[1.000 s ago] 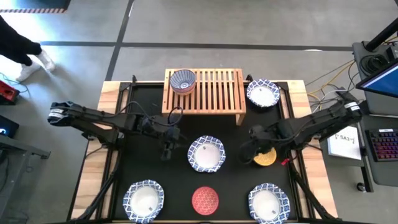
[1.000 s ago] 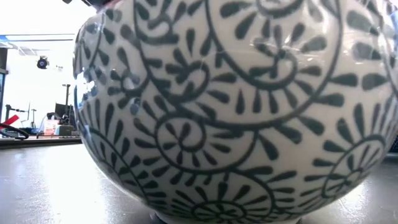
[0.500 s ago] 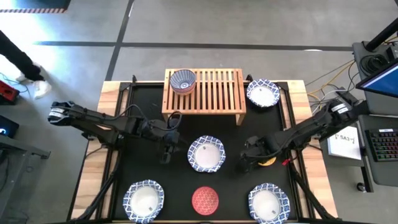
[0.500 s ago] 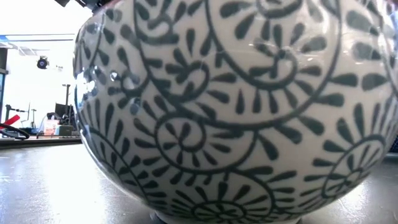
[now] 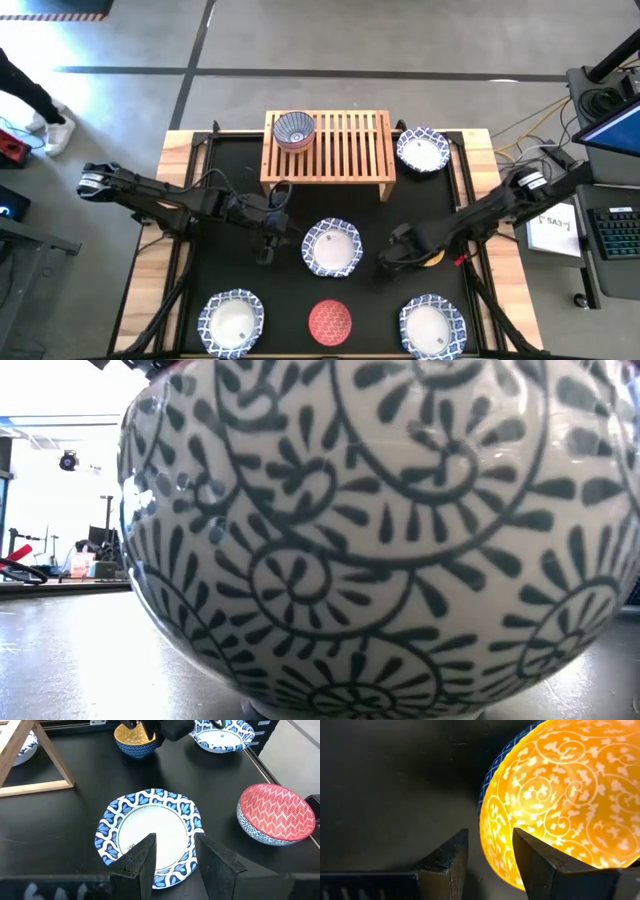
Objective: Place and stack bowls onto a shelf
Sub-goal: Stack the yellow bowl on top of the blue patterned bowl on the shelf
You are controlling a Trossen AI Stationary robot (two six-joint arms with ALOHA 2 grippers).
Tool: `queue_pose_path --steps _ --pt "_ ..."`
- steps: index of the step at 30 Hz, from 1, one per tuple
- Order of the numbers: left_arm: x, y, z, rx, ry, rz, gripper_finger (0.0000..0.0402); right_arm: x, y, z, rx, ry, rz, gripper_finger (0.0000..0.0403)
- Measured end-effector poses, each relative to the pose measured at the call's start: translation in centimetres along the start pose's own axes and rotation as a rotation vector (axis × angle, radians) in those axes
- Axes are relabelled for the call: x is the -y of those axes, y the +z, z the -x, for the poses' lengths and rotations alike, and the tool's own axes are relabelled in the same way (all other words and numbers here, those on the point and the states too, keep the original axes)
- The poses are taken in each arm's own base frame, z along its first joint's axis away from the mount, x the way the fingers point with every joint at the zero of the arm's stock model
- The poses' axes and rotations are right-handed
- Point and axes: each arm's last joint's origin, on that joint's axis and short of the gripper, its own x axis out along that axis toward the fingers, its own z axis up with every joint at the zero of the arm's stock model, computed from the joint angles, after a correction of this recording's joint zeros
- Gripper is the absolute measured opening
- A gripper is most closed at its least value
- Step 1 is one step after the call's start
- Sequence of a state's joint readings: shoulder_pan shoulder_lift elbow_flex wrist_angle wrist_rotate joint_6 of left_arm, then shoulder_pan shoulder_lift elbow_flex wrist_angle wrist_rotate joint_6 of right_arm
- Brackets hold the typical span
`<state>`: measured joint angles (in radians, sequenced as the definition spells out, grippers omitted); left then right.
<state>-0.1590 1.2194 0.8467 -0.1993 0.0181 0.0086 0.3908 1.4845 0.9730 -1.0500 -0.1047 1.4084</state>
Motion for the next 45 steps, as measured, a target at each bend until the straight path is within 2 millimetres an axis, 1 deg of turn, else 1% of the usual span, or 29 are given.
queue_pose_path --steps 4,7,10,14,18,22,24,27,29,32,34,36,38,41,45 --pt "0.2 0.0 0.0 0.0 -0.006 -0.003 0.0119 -0.2 0.1 -0.8 -0.006 -0.035 0.034 0.0136" --pt "0.3 0.0 0.0 0.001 -0.009 -0.003 0.0119 -0.3 0.2 -1.3 -0.011 -0.056 0.057 0.012" --pt "0.3 0.0 0.0 -0.002 -0.011 -0.022 0.0119 -0.4 0.2 -1.4 -0.021 -0.059 0.089 0.0088" --pt "0.3 -0.1 0.0 -0.016 -0.012 -0.085 0.0119 -0.2 0.1 -1.1 -0.025 -0.038 0.142 0.0024" --pt "0.3 -0.1 0.0 -0.018 -0.012 -0.122 0.0119 0.0 -0.1 -0.3 -0.053 0.015 0.205 0.0014" --pt "0.3 -0.1 0.0 -0.015 -0.012 -0.149 0.0119 0.2 -0.5 1.2 -0.078 0.139 0.351 0.0012" --pt "0.3 0.0 0.0 -0.013 -0.012 -0.169 0.0119 -0.1 -0.7 2.3 -0.053 0.248 0.474 0.0012" --pt "0.3 0.0 0.0 -0.011 -0.012 -0.2 0.0119 -0.8 -0.8 4.8 0.058 0.442 0.653 0.0011" --pt "0.3 0.1 0.0 0.006 -0.011 -0.203 0.0119 -1.4 -0.8 6.7 0.156 0.566 0.73 0.0011" --pt "0.3 0.3 0.0 0.029 -0.015 -0.224 0.0119 -2.1 -0.7 9.1 0.295 0.675 0.803 0.0011" --pt "0.5 0.5 0.1 0.053 -0.051 -0.262 0.0119 -2.6 -0.7 10.3 0.353 0.713 0.843 0.0011" --pt "0.6 0.8 0.1 0.094 -0.093 -0.309 0.0119 -3.3 -0.6 10.9 0.381 0.723 0.897 0.0011" --pt "0.7 1.2 0.1 0.141 -0.126 -0.351 0.0119 -4.2 -0.6 10.9 0.372 0.725 0.974 0.0011" --pt "0.9 1.6 0.1 0.203 -0.189 -0.408 0.0119 -5.8 -0.6 10.7 0.332 0.751 1.132 0.0011" --pt "1.3 2.0 -0.2 0.277 -0.3 -0.455 0.0119 -7.8 -0.5 11.2 0.383 0.778 1.363 0.0011"
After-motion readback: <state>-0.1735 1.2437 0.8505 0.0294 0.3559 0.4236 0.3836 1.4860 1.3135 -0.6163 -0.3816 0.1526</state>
